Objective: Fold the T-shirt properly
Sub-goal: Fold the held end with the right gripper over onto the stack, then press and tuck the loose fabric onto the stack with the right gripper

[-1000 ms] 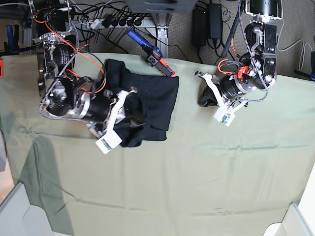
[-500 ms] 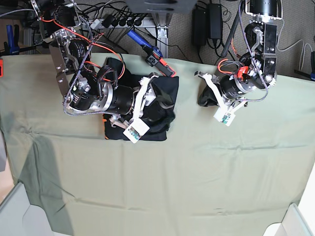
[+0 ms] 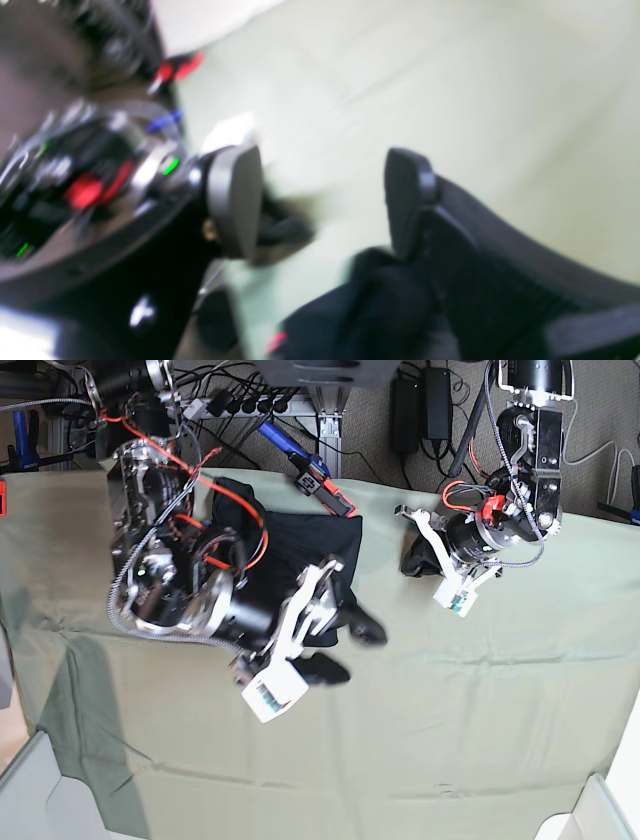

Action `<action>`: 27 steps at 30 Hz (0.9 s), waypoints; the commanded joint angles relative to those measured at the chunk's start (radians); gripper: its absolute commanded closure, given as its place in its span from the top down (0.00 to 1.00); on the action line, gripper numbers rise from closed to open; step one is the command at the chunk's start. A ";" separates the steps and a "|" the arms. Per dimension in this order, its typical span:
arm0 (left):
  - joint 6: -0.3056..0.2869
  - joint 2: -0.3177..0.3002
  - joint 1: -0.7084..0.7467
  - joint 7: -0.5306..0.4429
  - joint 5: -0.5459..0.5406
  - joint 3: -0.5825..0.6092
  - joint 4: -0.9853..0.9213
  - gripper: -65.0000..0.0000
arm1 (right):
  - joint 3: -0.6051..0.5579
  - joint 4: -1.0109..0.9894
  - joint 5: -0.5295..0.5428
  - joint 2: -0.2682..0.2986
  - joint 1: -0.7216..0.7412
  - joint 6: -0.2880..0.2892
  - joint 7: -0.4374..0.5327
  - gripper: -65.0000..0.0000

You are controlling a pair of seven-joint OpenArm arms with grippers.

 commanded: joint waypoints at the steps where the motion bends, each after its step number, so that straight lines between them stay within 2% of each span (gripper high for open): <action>1: -0.014 -0.005 -0.008 -0.002 -0.005 0.000 0.009 0.04 | 0.039 0.018 0.000 0.004 0.036 0.079 0.023 0.54; 2: -0.014 -0.012 -0.008 -0.002 -0.005 0.001 0.009 0.04 | 0.076 0.018 -0.023 0.004 0.050 0.079 0.023 0.44; 4: -0.014 -0.029 -0.008 -0.002 -0.005 0.000 0.009 0.04 | 0.151 0.017 -0.092 0.005 0.065 0.079 0.023 0.11; 5: -0.014 -0.042 -0.008 -0.003 -0.005 0.000 0.009 0.04 | 0.190 0.016 -0.121 0.011 0.067 0.079 0.023 0.00; 7: -0.014 -0.067 -0.008 -0.004 -0.005 0.000 0.009 0.04 | 0.256 0.009 -0.147 0.046 0.065 0.079 0.019 0.00; 10: -0.014 -0.093 -0.008 -0.011 -0.005 0.000 0.009 0.04 | 0.326 -0.010 -0.137 0.126 0.036 0.078 0.011 0.00; 14: -0.014 -0.102 -0.008 -0.010 -0.006 0.000 0.009 0.04 | 0.337 -0.012 -0.051 0.230 -0.054 0.079 -0.026 0.00; 16: -0.014 -0.102 -0.008 -0.010 -0.012 0.000 0.009 0.04 | 0.327 -0.012 -0.049 0.256 -0.106 0.079 -0.025 0.00; 21: -0.014 -0.101 -0.008 -0.010 -0.041 0.000 0.009 0.04 | 0.237 -0.013 -0.050 0.261 -0.185 0.080 0.023 0.00; 27: -0.015 -0.100 -0.008 -0.002 -0.041 0.000 0.009 0.04 | 0.040 -0.013 -0.050 0.259 -0.190 0.080 -0.008 0.00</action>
